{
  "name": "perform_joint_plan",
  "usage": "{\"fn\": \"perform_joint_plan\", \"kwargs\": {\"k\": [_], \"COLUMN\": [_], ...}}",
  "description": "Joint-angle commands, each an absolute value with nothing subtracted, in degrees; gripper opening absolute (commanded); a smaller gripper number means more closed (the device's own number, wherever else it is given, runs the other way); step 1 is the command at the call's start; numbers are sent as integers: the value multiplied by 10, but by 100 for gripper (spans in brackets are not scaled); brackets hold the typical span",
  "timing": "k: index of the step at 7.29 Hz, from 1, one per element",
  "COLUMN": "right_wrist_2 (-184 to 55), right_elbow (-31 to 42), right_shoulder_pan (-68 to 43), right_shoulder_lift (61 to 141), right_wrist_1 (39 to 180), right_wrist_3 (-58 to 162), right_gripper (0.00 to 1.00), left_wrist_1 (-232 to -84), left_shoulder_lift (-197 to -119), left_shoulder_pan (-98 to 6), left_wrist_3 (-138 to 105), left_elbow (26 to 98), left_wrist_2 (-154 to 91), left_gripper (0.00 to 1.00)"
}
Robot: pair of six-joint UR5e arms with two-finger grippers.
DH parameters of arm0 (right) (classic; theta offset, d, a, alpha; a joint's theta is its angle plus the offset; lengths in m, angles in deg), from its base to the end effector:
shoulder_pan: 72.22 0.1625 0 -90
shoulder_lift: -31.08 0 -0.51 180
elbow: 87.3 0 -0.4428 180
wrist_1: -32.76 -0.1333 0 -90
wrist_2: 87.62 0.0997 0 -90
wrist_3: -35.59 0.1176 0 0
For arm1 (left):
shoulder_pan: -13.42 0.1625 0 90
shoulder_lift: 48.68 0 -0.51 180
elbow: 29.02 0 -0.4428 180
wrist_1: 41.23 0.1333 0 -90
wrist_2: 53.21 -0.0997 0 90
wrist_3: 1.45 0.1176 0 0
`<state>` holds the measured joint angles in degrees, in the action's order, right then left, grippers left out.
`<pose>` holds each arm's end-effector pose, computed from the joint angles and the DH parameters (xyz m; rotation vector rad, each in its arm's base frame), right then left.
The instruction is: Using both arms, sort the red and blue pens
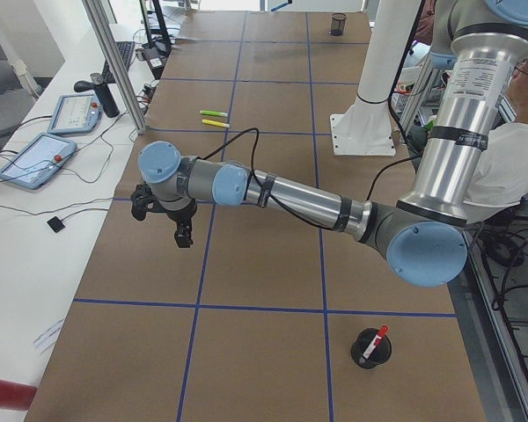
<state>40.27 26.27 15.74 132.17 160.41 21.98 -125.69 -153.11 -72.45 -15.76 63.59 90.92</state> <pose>0.0473 -0.3869 0.6937 -0.3552 -0.6896 -0.1141 0.0098 -0.6629 0.5743 0.0323 0.9589 -0.0690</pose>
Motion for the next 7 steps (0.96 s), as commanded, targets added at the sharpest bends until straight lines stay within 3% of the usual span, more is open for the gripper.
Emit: {"fn": "perform_joint_plan", "kwargs": {"k": [1,7], "right_wrist_2": [359,304], "right_elbow": [277,211], "right_shoulder_pan": [193,193], "right_shoulder_lift": [1311,1400], "right_wrist_1": [1783,1856], "right_wrist_3": [100,-20], "right_gripper": [0,0], "left_wrist_1": [-1274,-1276], "left_shoulder_lift": [-1535,-1533], "left_shoulder_pan": [-718,-700], "left_wrist_3": [-207,-240], "left_elbow": [673,725], "left_wrist_2": [911,910], "left_gripper": [100,100]}}
